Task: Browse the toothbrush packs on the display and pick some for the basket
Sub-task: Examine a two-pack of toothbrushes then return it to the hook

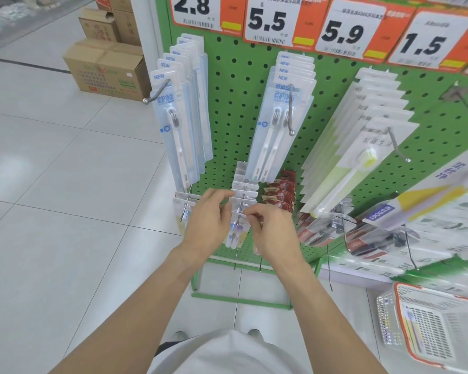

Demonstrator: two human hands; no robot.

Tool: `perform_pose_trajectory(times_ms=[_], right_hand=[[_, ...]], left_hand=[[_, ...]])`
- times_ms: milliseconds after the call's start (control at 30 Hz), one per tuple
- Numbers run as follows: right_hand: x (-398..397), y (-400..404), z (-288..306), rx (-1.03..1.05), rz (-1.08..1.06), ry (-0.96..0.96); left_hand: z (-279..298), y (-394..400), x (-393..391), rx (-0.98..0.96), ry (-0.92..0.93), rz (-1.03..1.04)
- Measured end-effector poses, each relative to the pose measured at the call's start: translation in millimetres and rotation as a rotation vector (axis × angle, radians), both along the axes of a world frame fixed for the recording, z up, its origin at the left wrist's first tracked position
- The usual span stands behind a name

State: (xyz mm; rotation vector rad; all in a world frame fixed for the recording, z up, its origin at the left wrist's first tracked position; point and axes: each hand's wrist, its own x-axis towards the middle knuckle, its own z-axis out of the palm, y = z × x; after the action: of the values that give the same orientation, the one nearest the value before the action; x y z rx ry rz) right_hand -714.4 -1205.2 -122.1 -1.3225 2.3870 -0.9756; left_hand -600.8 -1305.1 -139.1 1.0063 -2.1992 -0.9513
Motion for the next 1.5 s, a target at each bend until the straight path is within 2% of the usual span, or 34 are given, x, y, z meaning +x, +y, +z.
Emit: perform_pose_trajectory(times_ms=[133,233,400,733,1133,1333,1500], right_hand=[[-1.8,0.9,-4.3,-0.027,0.005,-0.004],[-4.3,1.3,-7.5,-0.04,0.001,-0.007],[-6.5,1.0,-12.9,-0.049,0.02,0.024],[-8.8,2.8,-15.9,-0.041,0.049,0.04],[-12.0,1.0,-16.1,-0.036,0.047,0.027],[-13.1,0.6,-19.1,-0.054,0.056,0.036],[-13.0,0.5,-17.8,-0.049,0.047,0.033]], left_hand=[[9.2,-8.5,-9.9,0.004,-0.126,-0.011],[15.8,-13.0,-16.8,0.079,-0.17,0.02],[17.9,-20.3,-20.8,0.211,-0.131,0.07],[20.8,-17.8,-20.7,0.215,-0.099,0.086],[24.3,-12.6,-21.0,0.113,-0.074,0.102],[21.8,-9.5,-12.7,-0.047,-0.102,0.123],[18.8,-4.9,-6.0,-0.082,-0.081,0.139]])
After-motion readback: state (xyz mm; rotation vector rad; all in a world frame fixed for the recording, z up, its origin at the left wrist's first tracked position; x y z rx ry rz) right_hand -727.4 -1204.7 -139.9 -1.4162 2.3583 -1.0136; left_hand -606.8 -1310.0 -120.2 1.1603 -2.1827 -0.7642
